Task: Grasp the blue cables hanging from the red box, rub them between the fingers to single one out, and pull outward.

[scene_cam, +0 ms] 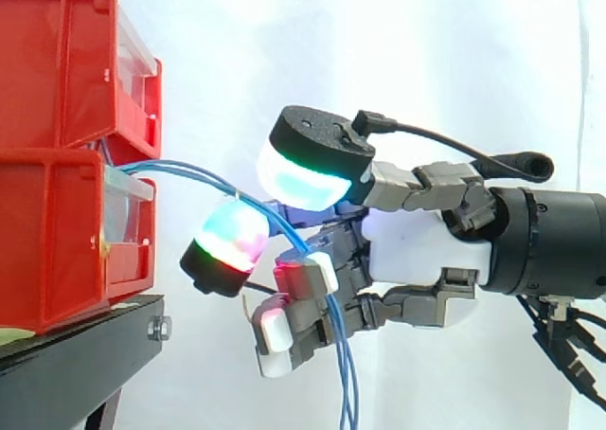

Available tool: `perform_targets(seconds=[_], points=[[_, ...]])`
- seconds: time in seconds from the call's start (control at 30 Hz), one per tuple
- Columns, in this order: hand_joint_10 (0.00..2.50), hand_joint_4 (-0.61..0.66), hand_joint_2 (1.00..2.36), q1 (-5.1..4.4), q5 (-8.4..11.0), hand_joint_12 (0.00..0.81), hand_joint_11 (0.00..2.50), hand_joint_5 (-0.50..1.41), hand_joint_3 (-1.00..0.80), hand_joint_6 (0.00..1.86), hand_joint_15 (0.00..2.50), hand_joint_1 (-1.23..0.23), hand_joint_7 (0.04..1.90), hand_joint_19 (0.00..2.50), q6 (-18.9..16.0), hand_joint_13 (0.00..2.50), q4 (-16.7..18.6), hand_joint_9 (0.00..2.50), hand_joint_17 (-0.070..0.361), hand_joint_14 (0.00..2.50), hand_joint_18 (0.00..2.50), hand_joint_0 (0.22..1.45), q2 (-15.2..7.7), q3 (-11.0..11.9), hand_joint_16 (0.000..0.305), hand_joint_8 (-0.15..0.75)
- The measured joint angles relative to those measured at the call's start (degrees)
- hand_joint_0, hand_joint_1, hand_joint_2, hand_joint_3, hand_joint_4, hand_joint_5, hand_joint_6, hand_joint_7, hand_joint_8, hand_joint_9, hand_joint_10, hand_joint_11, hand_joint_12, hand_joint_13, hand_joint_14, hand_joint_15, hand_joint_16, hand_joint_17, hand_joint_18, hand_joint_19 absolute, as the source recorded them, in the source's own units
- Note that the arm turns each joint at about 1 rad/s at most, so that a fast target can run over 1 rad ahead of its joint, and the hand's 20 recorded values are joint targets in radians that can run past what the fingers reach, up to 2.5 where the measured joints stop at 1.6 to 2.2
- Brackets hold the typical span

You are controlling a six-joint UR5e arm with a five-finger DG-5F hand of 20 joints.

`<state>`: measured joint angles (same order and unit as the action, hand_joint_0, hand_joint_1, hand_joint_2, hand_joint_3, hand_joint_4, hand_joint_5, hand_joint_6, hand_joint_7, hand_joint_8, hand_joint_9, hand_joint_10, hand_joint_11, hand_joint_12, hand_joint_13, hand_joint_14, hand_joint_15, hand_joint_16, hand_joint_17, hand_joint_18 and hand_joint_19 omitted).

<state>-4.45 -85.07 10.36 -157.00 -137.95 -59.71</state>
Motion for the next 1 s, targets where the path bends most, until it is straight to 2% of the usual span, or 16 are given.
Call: perform_targets(seconds=[0.17,0.3,0.4,0.47,0.6,0.7,0.8,0.87,1.0], points=[[0.02,0.13,1.02,0.08,-0.26,0.379,1.00,-0.14,-0.25,0.83,0.62,-0.68,0.98,0.57,-0.8,1.00,-0.8,1.19,0.111,0.02,0.73,0.59,0.0,0.1,0.049,0.306],[0.02,0.15,1.02,0.08,-0.42,0.402,0.99,-0.15,-0.17,0.88,0.60,-0.73,0.92,0.54,-1.0,1.02,-1.9,1.20,0.123,0.02,0.78,0.59,0.0,0.6,0.055,0.330],[0.02,0.11,1.02,0.12,-0.51,0.397,1.01,-0.15,-0.13,0.89,0.60,-0.75,0.97,0.55,-1.1,1.01,-3.1,1.19,0.121,0.02,0.78,0.60,0.0,1.3,0.054,0.324],[0.02,0.08,1.02,0.15,-0.64,0.388,1.03,-0.16,-0.12,0.91,0.61,-0.79,0.93,0.55,-1.2,0.99,-4.0,1.15,0.117,0.02,0.76,0.61,0.1,1.7,0.052,0.312],[0.02,0.05,1.02,0.24,-0.95,0.376,1.05,-0.18,-0.18,0.92,0.61,-0.87,0.92,0.55,-1.4,0.96,-6.0,1.10,0.114,0.02,0.75,0.65,0.1,2.6,0.050,0.301],[0.02,0.07,1.02,0.34,-1.06,0.376,1.03,-0.18,-0.24,0.92,0.61,-0.87,0.90,0.54,-1.5,0.96,-7.7,1.09,0.114,0.02,0.74,0.66,0.1,3.5,0.051,0.298],[0.02,0.13,1.01,0.44,-1.11,0.371,1.02,-0.17,-0.39,0.91,0.61,-0.88,0.89,0.55,-1.6,0.96,-9.0,1.10,0.113,0.02,0.74,0.66,0.1,4.2,0.050,0.301],[0.02,0.14,1.00,0.47,-1.11,0.375,1.01,-0.16,-0.47,0.90,0.61,-0.83,0.90,0.55,-1.6,0.97,-9.6,1.13,0.113,0.02,0.74,0.62,0.1,4.6,0.050,0.300],[0.02,0.14,1.00,0.48,-1.08,0.383,1.00,-0.16,-0.50,0.89,0.61,-0.76,0.91,0.56,-1.7,0.98,-10.2,1.17,0.114,0.02,0.74,0.58,0.1,5.0,0.051,0.308]])
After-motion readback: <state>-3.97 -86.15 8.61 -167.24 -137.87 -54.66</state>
